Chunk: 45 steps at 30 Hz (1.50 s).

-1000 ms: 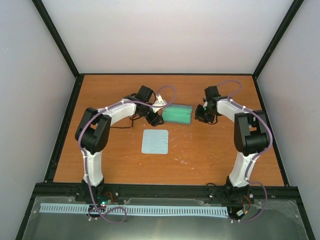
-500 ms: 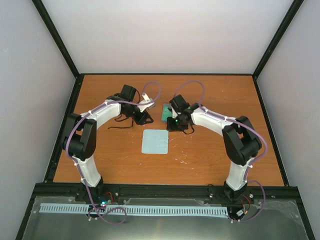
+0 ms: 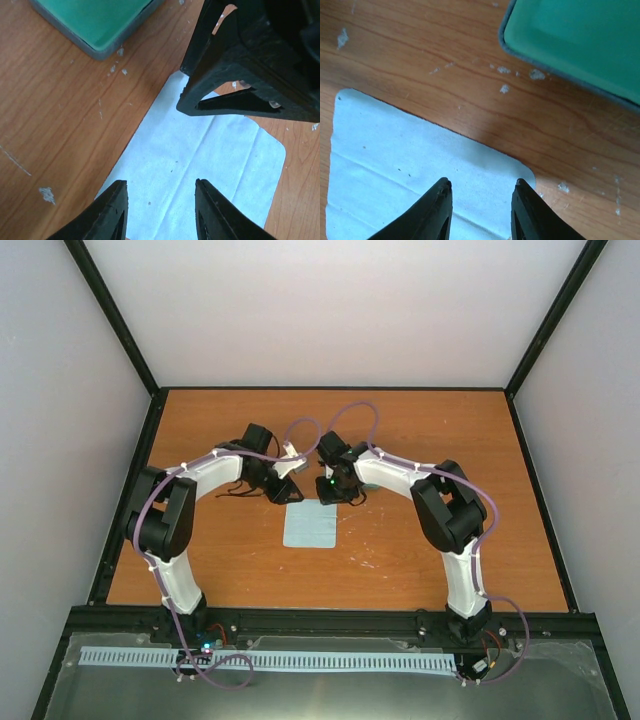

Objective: Organize the sunglasses
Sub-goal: Fold the glasses cleaning cloth at the center of the board.

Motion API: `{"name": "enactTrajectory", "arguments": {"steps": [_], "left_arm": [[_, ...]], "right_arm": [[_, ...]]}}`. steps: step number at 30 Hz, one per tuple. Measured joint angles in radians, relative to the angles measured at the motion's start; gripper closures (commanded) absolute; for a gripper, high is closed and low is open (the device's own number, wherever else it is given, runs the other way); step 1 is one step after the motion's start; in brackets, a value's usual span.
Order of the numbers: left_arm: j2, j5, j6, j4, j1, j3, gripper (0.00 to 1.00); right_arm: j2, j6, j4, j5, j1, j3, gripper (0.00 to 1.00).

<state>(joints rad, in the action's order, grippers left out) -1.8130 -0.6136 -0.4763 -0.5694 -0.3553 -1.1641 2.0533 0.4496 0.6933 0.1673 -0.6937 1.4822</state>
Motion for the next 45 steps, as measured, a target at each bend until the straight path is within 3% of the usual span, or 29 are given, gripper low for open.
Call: {"name": "enactTrajectory", "arguments": {"steps": [6,16,20,30,39,45], "left_arm": [[0.000,0.002,0.008,0.017,0.003,0.032,0.61],[0.000,0.021,0.015,0.050,0.011,0.045,0.61],[0.000,0.030,0.015,0.057,0.016,0.045,0.61],[-0.020,0.063,0.014,0.063,0.026,0.045,0.60],[-0.082,0.091,0.013,0.064,0.026,0.045,0.61],[-0.083,0.110,0.013,0.073,0.026,0.044,0.71]], "right_arm": [[0.000,0.008,0.021,-0.018,-0.004,-0.017,0.56],[0.006,-0.001,0.037,-0.032,-0.005,-0.021,0.59],[0.011,-0.005,0.036,-0.032,-0.005,-0.017,0.66],[0.019,-0.010,0.030,-0.024,-0.005,-0.017,0.95],[0.021,-0.008,0.029,-0.025,-0.005,-0.018,0.97],[0.021,-0.008,0.029,-0.025,-0.005,-0.018,0.97]]}}
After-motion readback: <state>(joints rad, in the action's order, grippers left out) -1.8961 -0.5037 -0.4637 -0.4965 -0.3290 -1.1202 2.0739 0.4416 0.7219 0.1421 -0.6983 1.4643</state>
